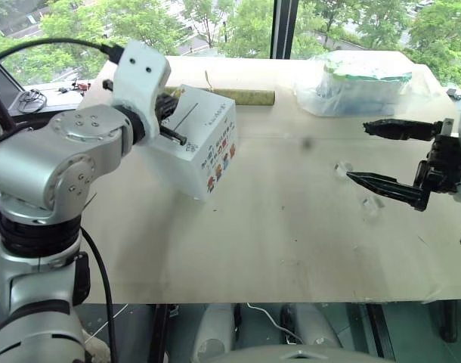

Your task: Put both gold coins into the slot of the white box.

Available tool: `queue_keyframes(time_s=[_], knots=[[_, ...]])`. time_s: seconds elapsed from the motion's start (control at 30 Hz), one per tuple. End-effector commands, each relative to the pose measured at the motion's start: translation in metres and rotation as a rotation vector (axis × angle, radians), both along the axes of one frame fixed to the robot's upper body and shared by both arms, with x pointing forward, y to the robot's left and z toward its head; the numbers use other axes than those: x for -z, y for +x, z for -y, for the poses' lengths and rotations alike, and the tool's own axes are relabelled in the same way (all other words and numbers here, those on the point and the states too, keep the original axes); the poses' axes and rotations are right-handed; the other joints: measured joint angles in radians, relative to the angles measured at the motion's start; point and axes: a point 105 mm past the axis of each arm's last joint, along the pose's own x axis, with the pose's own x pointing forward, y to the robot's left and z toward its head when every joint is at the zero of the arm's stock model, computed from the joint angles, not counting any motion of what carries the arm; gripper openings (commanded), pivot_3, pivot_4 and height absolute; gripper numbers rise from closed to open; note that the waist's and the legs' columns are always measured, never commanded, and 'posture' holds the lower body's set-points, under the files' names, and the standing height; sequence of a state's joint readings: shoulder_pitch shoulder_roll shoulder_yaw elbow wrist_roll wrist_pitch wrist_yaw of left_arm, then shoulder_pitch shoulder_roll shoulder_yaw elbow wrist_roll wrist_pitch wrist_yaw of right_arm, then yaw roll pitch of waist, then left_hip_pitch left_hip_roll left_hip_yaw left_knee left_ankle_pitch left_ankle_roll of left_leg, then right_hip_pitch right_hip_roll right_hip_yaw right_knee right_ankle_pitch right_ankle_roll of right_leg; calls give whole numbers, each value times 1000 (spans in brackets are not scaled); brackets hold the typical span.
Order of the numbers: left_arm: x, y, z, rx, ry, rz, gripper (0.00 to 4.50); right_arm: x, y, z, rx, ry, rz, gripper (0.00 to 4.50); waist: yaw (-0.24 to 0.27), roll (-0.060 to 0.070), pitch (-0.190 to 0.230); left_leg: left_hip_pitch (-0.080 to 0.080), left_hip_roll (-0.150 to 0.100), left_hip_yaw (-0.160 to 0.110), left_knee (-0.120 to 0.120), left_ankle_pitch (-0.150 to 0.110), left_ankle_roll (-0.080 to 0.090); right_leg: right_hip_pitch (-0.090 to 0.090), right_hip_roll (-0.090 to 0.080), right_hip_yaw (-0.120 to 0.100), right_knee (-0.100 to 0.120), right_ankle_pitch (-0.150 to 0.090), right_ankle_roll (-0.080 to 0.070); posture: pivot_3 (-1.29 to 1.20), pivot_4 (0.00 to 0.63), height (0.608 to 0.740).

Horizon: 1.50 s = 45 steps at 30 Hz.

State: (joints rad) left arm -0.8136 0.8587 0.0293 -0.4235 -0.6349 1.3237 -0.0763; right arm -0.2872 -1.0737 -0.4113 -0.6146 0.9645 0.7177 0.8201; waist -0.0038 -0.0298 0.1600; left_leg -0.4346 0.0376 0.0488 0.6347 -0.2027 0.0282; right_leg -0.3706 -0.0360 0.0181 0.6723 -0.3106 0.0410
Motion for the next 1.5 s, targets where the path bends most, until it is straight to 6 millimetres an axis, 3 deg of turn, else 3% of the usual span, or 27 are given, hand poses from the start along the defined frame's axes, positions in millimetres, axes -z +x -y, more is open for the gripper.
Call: queue_keyframes(time_s=[0.03,0.2,0.47,0.7,0.97,1.33,1.5], knots=[[1,-4,-7,-18,3,-21,0,-15,-5,-3,-36,-11,74,4420,-1,0,0,0,0,0,0,0,0,0,0,0,0,0,0,0,150,740],[14,-6,-1,17,-10,-92,0,-12,-3,-6,-39,-26,71,4420,0,0,0,1,0,0,0,0,0,1,-3,0,0,0,0,0,150,740],[11,-7,13,62,-36,-132,0,-12,-4,-6,-26,-26,72,4420,6,0,0,1,0,0,0,0,0,1,-2,0,1,0,0,0,150,740],[15,-3,5,-9,-61,-175,0,-12,-7,-3,-26,-22,73,4420,16,0,0,1,0,0,1,0,0,1,-2,0,1,0,0,0,150,740],[14,-3,20,51,-123,-196,0,-11,-10,2,-27,-37,82,4420,18,0,0,1,0,0,1,0,0,1,-2,0,3,0,0,0,150,740],[18,3,0,-50,-104,-227,0,-7,-13,-1,-27,-44,79,4420,17,0,0,3,0,0,2,0,0,1,-2,0,5,0,0,0,150,740],[17,3,1,-39,-95,-236,0,-7,-13,-2,-24,-45,81,4420,14,0,0,3,0,0,2,0,0,1,-2,0,6,0,0,0,150,740]])
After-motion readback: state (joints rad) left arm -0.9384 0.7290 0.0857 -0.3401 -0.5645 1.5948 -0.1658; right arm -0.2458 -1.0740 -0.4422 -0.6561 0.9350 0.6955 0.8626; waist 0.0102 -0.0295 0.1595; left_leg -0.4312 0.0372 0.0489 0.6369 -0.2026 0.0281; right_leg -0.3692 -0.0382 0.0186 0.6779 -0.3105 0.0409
